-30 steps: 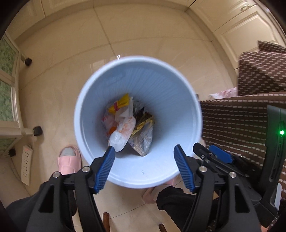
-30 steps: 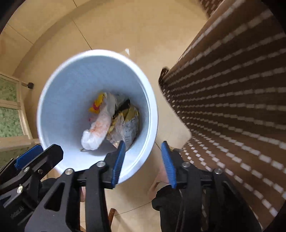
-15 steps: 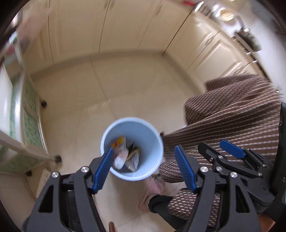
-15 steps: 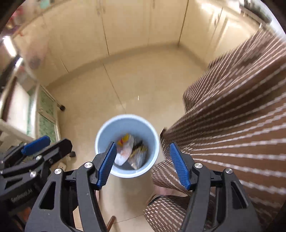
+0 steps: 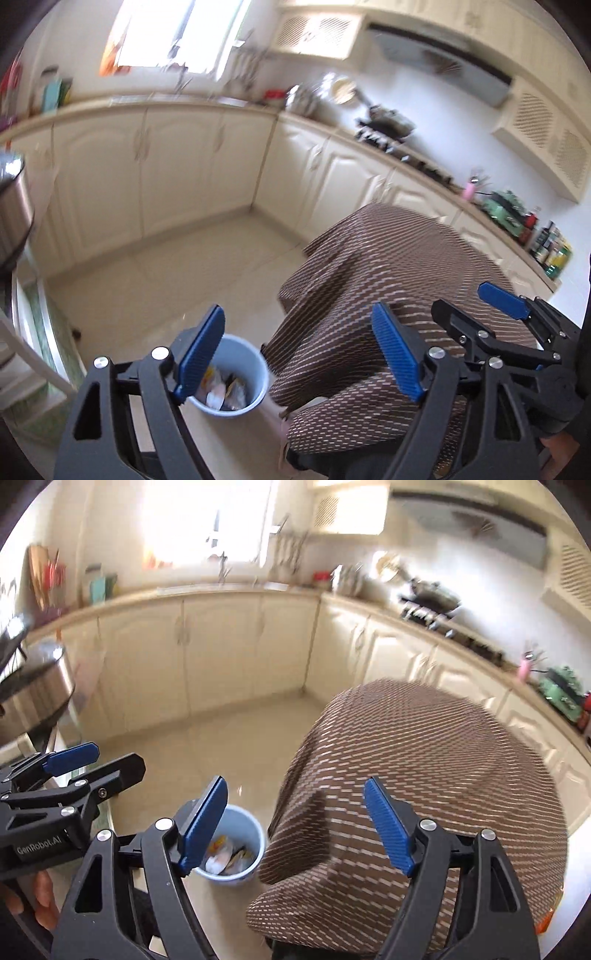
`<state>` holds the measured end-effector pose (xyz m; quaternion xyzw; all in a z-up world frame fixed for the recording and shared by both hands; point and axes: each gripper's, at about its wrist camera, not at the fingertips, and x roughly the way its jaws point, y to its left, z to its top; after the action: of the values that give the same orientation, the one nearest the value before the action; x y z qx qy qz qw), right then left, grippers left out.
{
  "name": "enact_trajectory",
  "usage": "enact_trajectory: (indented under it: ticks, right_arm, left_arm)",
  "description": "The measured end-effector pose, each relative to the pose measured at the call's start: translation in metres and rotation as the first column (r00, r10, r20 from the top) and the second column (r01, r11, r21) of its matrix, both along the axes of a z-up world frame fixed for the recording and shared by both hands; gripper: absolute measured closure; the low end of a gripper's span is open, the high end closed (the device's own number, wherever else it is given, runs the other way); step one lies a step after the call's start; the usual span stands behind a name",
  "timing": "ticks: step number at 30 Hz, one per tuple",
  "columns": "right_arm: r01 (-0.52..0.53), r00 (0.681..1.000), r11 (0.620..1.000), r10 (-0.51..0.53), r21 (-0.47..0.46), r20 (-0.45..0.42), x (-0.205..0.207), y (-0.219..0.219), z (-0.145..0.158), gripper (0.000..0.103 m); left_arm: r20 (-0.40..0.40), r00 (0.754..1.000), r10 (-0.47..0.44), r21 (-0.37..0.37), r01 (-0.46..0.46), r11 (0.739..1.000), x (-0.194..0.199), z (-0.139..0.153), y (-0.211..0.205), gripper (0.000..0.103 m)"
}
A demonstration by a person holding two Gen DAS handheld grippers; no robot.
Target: Collect trash
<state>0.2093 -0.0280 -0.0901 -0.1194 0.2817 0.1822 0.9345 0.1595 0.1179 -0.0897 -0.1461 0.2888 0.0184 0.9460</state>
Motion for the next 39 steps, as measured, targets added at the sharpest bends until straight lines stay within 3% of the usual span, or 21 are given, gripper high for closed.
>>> enact_trajectory:
  ticks: [4, 11, 15, 17, 19, 28, 39]
  right_arm:
    - [0.061, 0.989, 0.997, -0.066, 0.039, 0.129, -0.041, -0.037, 0.027, 0.019]
    - [0.113, 0.961, 0.982, -0.147, 0.152, 0.236, -0.086, -0.084, 0.064, 0.014]
    - [0.113, 0.947, 0.977, -0.161, 0.181, 0.278, -0.117, -0.100, 0.079, 0.010]
    - [0.108, 0.939, 0.976, -0.163, 0.188, 0.303, -0.131, -0.102, 0.085, 0.008]
    - [0.108, 0.931, 0.975, -0.168, 0.195, 0.324, -0.142, -0.108, 0.091, 0.008]
    - [0.118, 0.910, 0.973, -0.186, 0.198, 0.370, -0.167, -0.125, 0.097, 0.007]
    - [0.123, 0.906, 0.974, -0.189, 0.191, 0.379, -0.173, -0.127, 0.093, 0.007]
  left_arm:
    - [0.098, 0.994, -0.046, 0.039, 0.042, 0.998, -0.033, 0.036, -0.034, 0.021]
    - [0.188, 0.976, -0.106, 0.120, 0.084, 0.989, -0.083, 0.082, -0.077, 0.020]
    - [0.234, 0.966, -0.113, 0.167, 0.074, 0.983, -0.114, 0.101, -0.095, 0.019]
    - [0.254, 0.962, -0.103, 0.195, 0.053, 0.979, -0.126, 0.109, -0.100, 0.010]
    - [0.286, 0.954, -0.094, 0.216, 0.031, 0.976, -0.139, 0.116, -0.105, 0.010]
    - [0.342, 0.933, -0.110, 0.223, 0.033, 0.974, -0.167, 0.130, -0.120, 0.009]
    - [0.348, 0.931, -0.112, 0.258, 0.020, 0.966, -0.167, 0.128, -0.130, 0.008]
